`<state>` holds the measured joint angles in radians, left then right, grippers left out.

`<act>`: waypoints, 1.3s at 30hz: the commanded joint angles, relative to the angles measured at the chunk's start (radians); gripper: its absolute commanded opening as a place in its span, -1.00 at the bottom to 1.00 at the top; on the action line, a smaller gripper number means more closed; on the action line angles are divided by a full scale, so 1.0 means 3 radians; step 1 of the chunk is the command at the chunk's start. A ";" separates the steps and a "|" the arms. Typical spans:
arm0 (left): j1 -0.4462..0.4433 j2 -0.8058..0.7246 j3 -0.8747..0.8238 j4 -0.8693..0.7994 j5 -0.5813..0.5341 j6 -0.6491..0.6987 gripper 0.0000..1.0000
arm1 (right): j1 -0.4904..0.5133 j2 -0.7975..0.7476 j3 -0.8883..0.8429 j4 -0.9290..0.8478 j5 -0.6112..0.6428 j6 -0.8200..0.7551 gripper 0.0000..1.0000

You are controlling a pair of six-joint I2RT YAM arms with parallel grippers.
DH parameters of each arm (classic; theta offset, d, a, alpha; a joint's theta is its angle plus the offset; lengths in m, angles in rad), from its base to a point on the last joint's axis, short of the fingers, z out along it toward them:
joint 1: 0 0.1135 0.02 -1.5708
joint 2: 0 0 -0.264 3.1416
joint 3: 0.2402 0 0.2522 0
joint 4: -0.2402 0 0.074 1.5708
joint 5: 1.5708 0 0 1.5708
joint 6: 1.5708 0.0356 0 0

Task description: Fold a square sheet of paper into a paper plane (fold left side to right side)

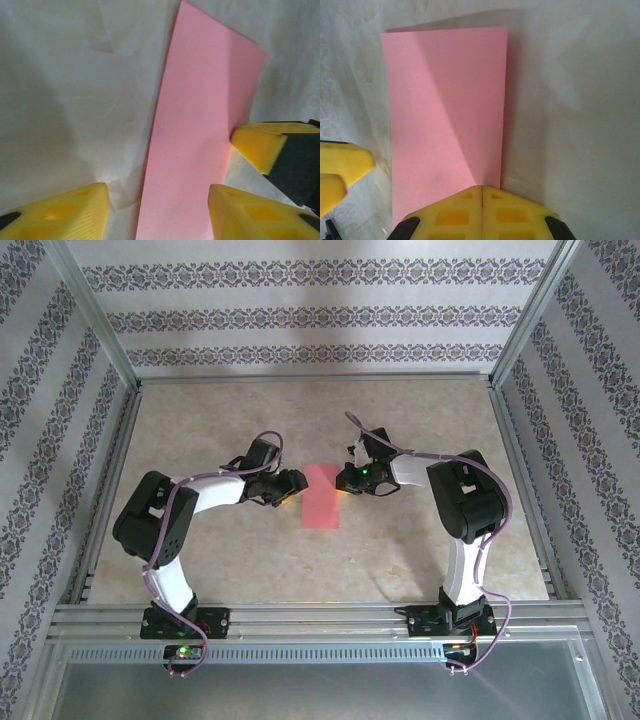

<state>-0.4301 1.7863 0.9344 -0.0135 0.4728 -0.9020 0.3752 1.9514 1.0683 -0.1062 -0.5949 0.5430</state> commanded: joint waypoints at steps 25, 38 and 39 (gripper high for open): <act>-0.0150 0.0237 0.0363 -0.0637 0.0158 0.0195 -0.16 | -0.0075 0.0091 -0.0015 -0.0099 0.0066 -0.0114 -1.00; -0.0172 0.0310 0.0306 -0.0222 0.0411 -0.0028 -0.19 | -0.0080 0.0091 -0.0018 -0.0086 0.0036 -0.0125 -1.00; -0.0172 0.0305 0.0313 -0.0236 0.0399 -0.0021 -0.19 | -0.0080 0.0093 -0.0022 -0.0086 0.0035 -0.0125 -1.00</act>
<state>-0.4721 1.8580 1.0271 -0.1108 0.5762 -0.8921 0.3614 1.9533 1.0687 -0.1062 -0.6044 0.5240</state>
